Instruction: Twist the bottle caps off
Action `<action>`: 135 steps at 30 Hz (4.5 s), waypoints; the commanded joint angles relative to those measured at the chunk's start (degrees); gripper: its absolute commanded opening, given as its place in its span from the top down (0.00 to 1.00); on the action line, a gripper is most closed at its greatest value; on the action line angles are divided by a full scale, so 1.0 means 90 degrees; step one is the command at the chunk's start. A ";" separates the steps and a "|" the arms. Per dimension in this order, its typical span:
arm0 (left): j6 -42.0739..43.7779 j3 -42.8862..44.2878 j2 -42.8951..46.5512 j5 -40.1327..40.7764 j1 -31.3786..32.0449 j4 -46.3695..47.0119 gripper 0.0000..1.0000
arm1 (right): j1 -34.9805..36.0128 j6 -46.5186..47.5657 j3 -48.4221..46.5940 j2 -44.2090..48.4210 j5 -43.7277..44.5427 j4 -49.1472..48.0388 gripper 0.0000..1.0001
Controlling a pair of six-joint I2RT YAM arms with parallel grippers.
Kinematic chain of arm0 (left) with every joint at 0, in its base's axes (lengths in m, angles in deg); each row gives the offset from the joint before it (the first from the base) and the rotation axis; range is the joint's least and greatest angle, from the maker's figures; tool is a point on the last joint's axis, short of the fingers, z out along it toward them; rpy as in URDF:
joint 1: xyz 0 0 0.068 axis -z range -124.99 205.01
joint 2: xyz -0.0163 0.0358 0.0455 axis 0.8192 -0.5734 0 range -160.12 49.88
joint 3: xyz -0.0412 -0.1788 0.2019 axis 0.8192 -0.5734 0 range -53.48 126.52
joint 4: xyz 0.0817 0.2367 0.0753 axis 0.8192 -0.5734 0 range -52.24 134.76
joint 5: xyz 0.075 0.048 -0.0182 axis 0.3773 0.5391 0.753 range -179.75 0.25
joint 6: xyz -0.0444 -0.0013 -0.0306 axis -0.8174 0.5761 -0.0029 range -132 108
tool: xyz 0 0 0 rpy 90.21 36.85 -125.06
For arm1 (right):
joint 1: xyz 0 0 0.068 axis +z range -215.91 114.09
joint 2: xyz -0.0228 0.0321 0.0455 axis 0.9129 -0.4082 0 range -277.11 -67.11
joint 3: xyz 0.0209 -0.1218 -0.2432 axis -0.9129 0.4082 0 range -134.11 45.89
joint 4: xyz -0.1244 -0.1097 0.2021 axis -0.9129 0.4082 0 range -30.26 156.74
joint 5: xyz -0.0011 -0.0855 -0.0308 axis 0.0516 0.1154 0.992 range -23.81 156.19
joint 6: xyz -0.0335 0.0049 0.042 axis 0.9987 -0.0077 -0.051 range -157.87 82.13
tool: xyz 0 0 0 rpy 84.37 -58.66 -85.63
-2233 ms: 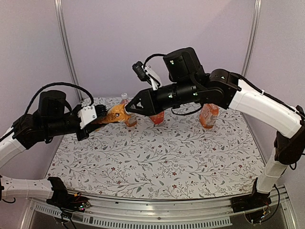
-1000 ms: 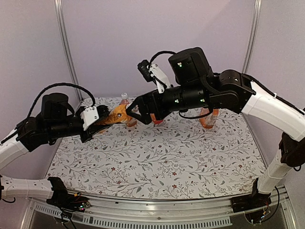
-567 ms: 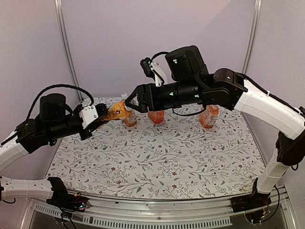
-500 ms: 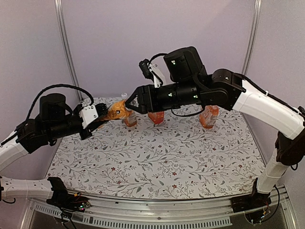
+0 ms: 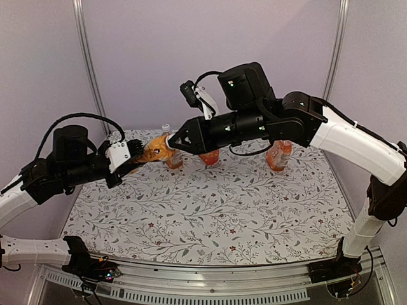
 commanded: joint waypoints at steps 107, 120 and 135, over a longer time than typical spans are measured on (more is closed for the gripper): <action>-0.0377 -0.0504 -0.0160 -0.0087 0.0487 0.0687 1.00 | 0.0758 0.3435 0.2105 0.1735 0.0941 -0.0945 0.01; -0.0139 -0.0477 -0.0268 0.0076 0.0520 0.0777 1.00 | -0.0040 -0.0599 0.1397 0.1034 0.0850 -0.0754 0.27; -0.0148 -0.0484 -0.0273 0.0132 0.0524 0.0803 1.00 | -0.0112 -0.0727 0.1179 0.0674 0.0006 -0.0402 0.63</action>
